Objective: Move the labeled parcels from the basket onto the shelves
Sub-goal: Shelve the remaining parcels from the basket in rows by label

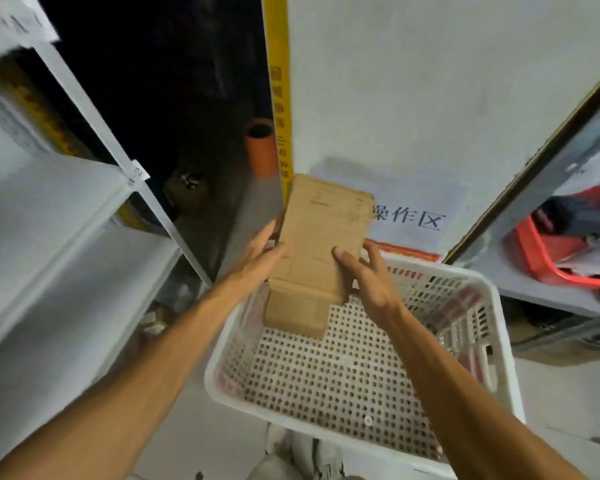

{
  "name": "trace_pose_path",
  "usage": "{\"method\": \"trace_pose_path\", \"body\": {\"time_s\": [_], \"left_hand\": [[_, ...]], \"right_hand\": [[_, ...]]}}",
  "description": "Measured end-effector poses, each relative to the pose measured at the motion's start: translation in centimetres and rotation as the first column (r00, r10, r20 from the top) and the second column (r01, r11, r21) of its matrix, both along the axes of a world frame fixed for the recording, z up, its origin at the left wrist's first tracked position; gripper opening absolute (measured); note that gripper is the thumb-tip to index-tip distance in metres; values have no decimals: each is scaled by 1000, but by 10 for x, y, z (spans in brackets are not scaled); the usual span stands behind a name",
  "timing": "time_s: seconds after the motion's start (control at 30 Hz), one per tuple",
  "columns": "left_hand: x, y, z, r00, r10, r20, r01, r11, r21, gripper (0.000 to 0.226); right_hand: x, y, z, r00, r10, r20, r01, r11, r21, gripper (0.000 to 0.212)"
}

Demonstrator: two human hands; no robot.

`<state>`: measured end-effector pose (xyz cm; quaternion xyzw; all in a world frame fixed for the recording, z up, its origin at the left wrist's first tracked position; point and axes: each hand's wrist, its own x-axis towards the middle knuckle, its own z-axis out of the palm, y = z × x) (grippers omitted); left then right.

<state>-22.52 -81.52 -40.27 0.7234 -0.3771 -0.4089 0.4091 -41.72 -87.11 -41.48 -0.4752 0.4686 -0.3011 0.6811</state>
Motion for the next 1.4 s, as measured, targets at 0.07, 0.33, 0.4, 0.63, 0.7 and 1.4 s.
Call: {"method": "trace_pose_path", "body": {"time_s": [0.07, 0.33, 0.4, 0.63, 0.7, 1.4], "left_hand": [[12, 8, 31, 1000, 8, 20, -7, 999, -44, 76], [57, 71, 138, 989, 135, -57, -145, 948, -282, 107], [66, 94, 154, 972, 225, -62, -233, 919, -318, 110], [80, 153, 183, 757, 654, -13, -580, 661, -476, 91], [84, 167, 189, 744, 659, 107, -541, 690, -481, 98], [132, 274, 163, 859, 388, -334, -495, 796, -348, 103]], "right_hand": [[10, -6, 24, 998, 39, 46, -36, 998, -51, 44], [78, -17, 115, 934, 330, 137, -273, 907, -321, 47], [102, -4, 129, 904, 405, 134, -329, 862, -385, 49], [182, 56, 175, 809, 587, 20, -486, 688, -539, 79], [199, 77, 186, 774, 633, -24, -548, 651, -525, 102], [244, 143, 194, 595, 763, 250, -674, 644, -361, 74]]}}
